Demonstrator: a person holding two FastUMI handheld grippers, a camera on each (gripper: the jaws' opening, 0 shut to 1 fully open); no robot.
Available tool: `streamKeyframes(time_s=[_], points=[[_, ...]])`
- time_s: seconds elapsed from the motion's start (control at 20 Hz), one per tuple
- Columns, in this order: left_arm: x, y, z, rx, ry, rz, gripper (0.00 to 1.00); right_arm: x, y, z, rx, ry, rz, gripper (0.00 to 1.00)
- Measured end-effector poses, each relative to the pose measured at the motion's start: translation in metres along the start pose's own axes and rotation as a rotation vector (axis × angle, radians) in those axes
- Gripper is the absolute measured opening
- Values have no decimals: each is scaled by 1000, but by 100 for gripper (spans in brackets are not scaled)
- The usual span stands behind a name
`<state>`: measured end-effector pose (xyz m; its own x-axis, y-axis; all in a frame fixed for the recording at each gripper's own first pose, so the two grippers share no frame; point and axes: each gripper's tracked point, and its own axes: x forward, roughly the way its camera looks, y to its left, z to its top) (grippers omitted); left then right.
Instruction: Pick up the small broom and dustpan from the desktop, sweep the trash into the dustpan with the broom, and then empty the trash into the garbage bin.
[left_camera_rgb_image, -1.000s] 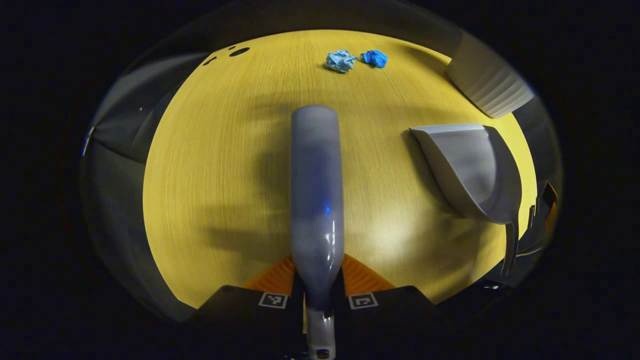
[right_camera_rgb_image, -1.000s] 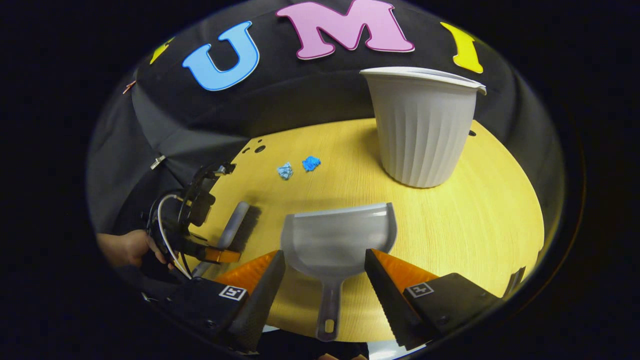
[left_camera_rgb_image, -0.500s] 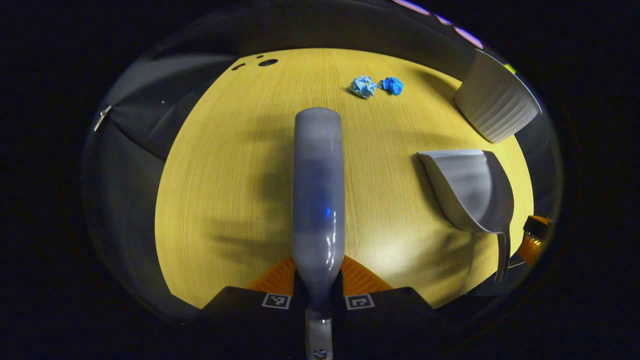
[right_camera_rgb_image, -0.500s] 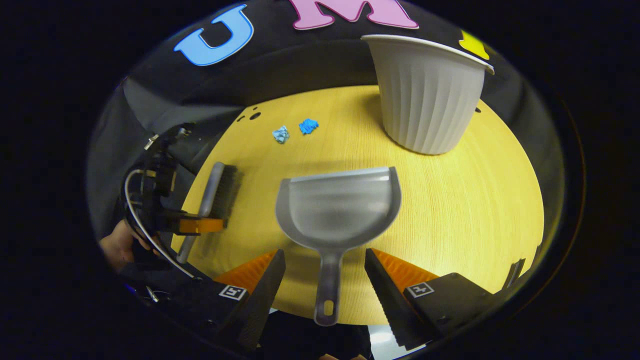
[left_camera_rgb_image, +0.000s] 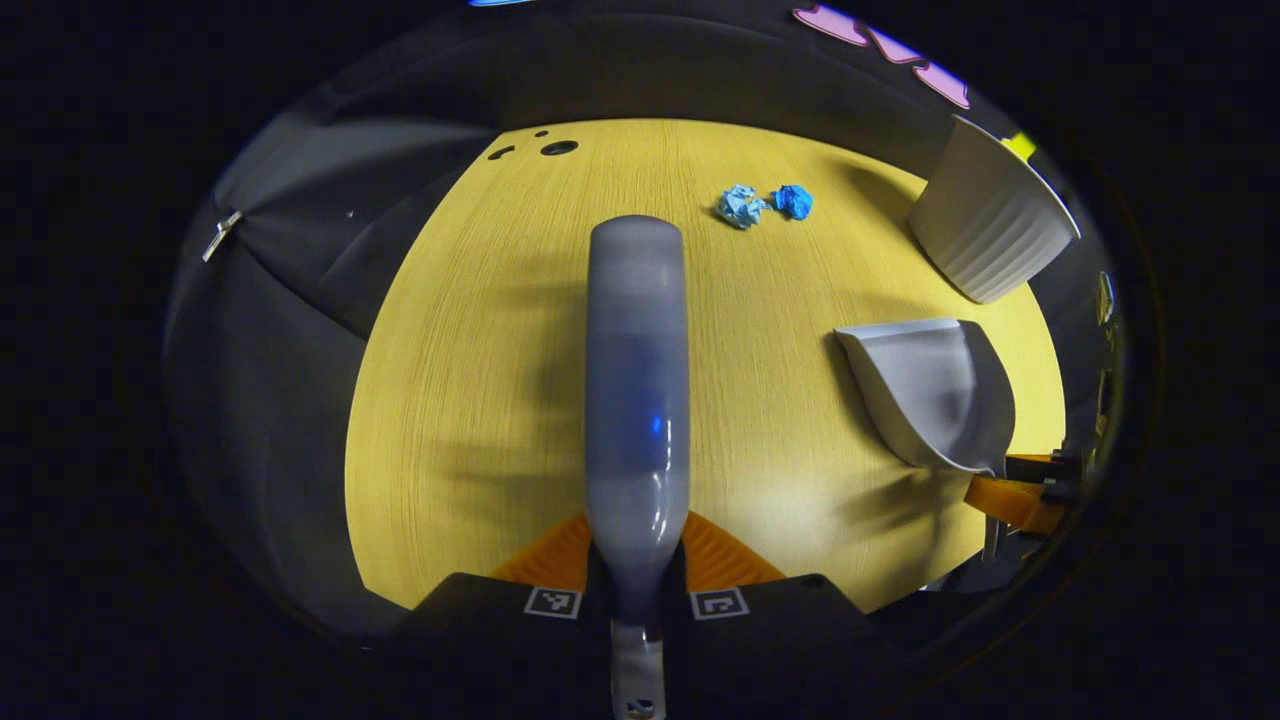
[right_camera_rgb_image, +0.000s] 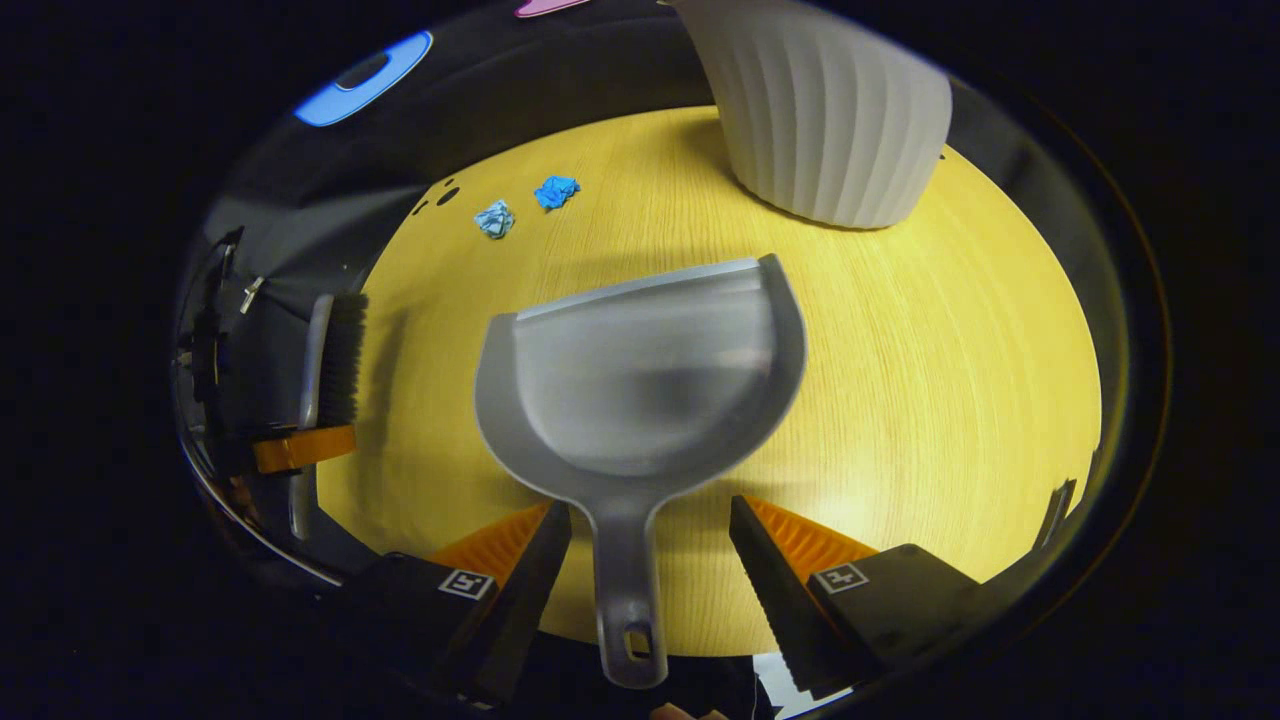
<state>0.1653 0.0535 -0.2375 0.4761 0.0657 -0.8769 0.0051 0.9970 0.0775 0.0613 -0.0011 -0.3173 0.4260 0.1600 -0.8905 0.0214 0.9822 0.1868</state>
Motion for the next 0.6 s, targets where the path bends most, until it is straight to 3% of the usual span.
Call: streamKeyframes(time_s=[0.1,0.3,0.35,0.45,0.5,0.55,0.6], points=[[1,3,7,-10,-10,13,22,10,2,-2,-21,22,-15,99],[6,12,33,30,-38,52,25,23,5,-3,-14,56,-26,97],[9,10,42,29,-42,41,25,25,9,-3,-18,65,-24,93],[16,7,60,27,-41,14,29,29,6,0,-35,83,-51,80],[21,8,69,40,-42,12,25,30,2,0,-41,99,-61,77],[28,11,82,61,-44,15,25,29,3,-3,-36,126,-54,66],[35,14,94,85,-46,21,22,30,5,-2,-31,145,-27,41]])
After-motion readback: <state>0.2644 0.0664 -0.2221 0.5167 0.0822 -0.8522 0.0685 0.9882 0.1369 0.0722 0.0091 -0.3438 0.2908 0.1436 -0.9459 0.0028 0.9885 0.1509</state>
